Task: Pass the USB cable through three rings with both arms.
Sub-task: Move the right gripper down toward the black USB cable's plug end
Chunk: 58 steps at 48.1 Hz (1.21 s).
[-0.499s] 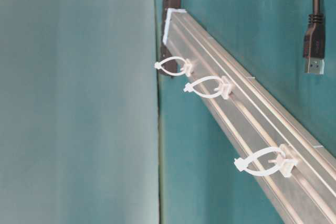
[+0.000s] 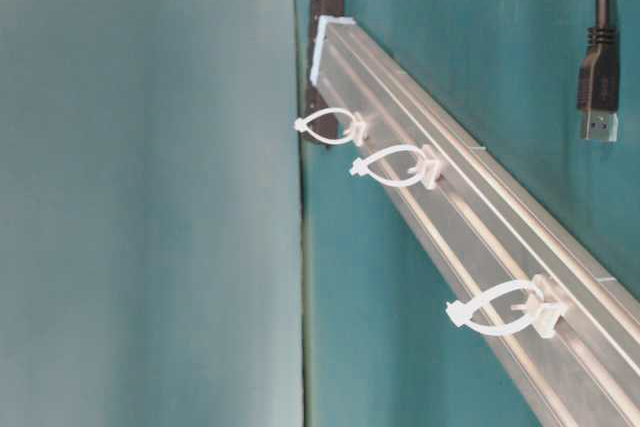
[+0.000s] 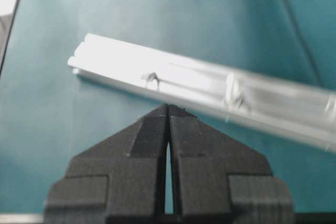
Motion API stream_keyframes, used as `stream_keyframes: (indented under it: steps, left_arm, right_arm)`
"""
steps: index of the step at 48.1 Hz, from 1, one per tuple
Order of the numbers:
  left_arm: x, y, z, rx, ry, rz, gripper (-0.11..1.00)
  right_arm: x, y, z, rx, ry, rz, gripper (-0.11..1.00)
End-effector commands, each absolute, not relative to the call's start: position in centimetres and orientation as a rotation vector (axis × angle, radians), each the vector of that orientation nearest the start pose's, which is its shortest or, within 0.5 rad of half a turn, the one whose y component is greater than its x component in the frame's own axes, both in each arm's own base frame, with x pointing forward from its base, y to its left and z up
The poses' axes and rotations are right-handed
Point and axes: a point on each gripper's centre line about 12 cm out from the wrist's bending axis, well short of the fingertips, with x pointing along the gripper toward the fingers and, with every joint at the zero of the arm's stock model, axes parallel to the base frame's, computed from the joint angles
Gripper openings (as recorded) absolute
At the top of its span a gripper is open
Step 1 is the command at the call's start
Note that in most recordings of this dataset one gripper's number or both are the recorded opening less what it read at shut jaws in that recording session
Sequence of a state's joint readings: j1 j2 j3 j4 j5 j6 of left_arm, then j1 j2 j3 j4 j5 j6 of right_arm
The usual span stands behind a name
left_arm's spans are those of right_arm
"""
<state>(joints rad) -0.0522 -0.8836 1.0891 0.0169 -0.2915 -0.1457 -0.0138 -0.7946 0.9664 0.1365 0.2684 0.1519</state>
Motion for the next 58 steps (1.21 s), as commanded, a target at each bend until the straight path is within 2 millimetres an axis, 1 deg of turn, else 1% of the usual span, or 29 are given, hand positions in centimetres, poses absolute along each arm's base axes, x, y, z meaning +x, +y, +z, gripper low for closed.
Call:
stream_keyframes:
  steps: [1,6,15,20,26,32,37,38,42,48,51,53,56,58]
  left_arm:
    - [22.4,-1.2,32.2,-0.126,-0.096,-0.063,-0.01]
    - [22.6,-1.2,32.6,-0.124,-0.104,-0.061,-0.01]
    - [23.2,-1.2,31.9,-0.123,-0.06,-0.057,-0.01]
    - [23.7,-1.1,31.6,-0.124,-0.035,-0.05,-0.01]
    - [24.0,-0.9,31.5,-0.121,-0.018,-0.04,-0.01]
    - [24.0,-0.8,31.6,-0.122,-0.019,-0.038,-0.01]
    - [23.9,-0.8,31.6,-0.122,-0.021,-0.038,-0.01]
    - [23.9,-0.8,31.6,-0.122,-0.021,-0.038,-0.01]
    - [23.9,-0.8,31.6,-0.122,-0.021,-0.038,-0.01]
    - [23.9,-0.8,31.7,-0.121,-0.022,-0.039,-0.01]
    - [23.9,-0.8,31.7,-0.122,-0.022,-0.037,-0.01]
    - [23.9,-0.7,31.7,-0.124,-0.023,-0.032,-0.01]
    - [23.9,-0.6,31.7,-0.122,-0.024,-0.028,-0.01]
    - [23.8,-0.5,31.8,-0.122,-0.028,-0.024,-0.01]
  right_arm:
    - [24.1,0.3,27.8,0.338,0.501,-0.049,0.0]
    - [25.3,0.9,26.7,0.355,0.601,-0.046,0.0]
    - [28.0,2.1,24.4,0.335,0.826,-0.035,0.0]
    - [29.7,2.8,22.9,0.291,0.978,-0.028,0.0]
    - [31.6,3.6,21.4,0.212,1.107,-0.023,0.0]
    - [33.8,4.3,20.7,0.196,1.168,-0.02,0.0]
    - [35.0,4.4,19.4,0.171,1.212,-0.026,0.0]
    - [35.3,4.4,18.8,0.168,1.228,-0.03,0.0]
    - [35.8,4.6,17.5,0.143,1.256,-0.023,0.0]
    - [36.4,4.7,16.9,0.115,1.249,-0.013,0.0]
    - [36.5,4.7,16.7,0.119,1.244,-0.016,0.04]
    - [36.5,4.7,16.7,0.125,1.248,-0.019,0.09]
    - [36.4,4.7,16.4,0.124,1.264,-0.022,0.22]
    - [36.3,4.7,16.3,0.121,1.275,-0.022,0.36]
